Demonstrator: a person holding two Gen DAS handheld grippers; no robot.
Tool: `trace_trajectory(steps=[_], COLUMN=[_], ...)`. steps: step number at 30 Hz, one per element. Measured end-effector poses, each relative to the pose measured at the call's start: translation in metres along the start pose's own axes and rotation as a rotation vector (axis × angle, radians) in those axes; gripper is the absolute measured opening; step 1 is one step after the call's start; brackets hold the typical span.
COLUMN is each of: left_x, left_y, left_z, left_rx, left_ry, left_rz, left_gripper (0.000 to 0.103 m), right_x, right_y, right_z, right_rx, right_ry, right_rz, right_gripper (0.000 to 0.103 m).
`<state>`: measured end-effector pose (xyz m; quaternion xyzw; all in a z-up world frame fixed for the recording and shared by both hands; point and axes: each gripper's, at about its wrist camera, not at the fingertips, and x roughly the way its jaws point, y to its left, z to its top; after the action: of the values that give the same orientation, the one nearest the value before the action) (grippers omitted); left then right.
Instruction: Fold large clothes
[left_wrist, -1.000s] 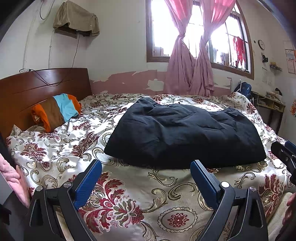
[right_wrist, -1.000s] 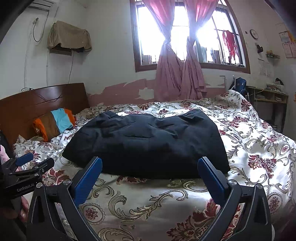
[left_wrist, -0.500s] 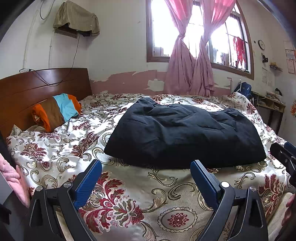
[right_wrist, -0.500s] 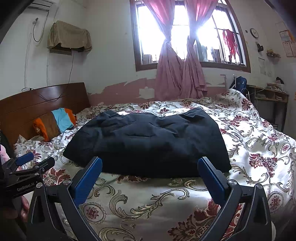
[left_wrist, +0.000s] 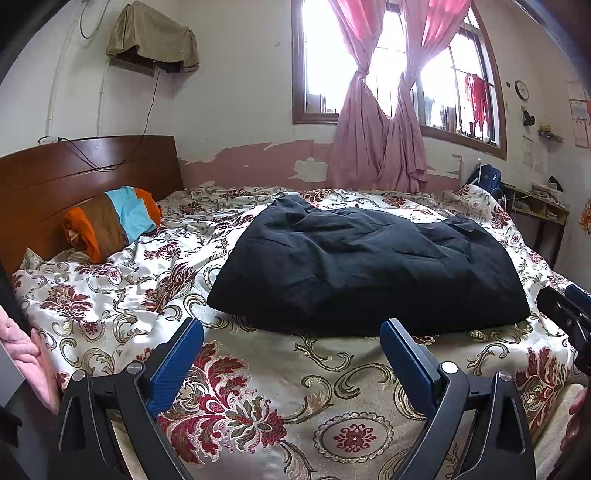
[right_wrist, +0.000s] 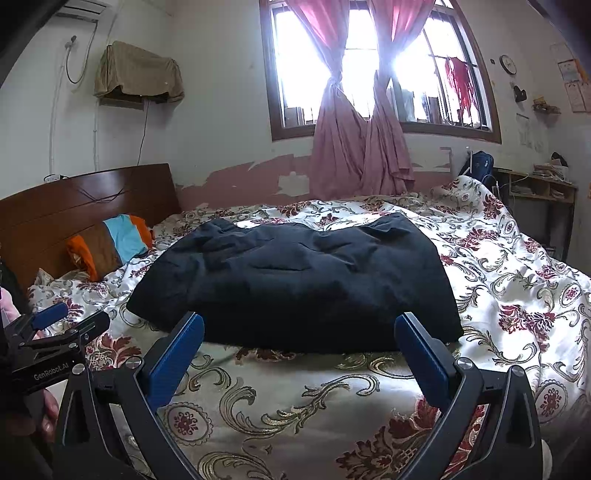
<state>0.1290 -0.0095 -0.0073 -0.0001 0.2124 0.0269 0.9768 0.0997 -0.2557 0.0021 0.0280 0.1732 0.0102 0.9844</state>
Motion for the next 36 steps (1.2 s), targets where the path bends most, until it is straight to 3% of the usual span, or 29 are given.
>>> trace_trajectory(steps=[36], left_x=[-0.0040], left_y=[-0.0026], left_z=[-0.0001], left_rx=[-0.009], left_ry=[0.018], left_rz=[-0.019], left_gripper=[0.097], right_x=[0.0026], right_y=[0.0007], right_z=[-0.0051], right_rx=[0.006], right_ry=[0.016], right_rz=[0.006], right_gripper=[0.101])
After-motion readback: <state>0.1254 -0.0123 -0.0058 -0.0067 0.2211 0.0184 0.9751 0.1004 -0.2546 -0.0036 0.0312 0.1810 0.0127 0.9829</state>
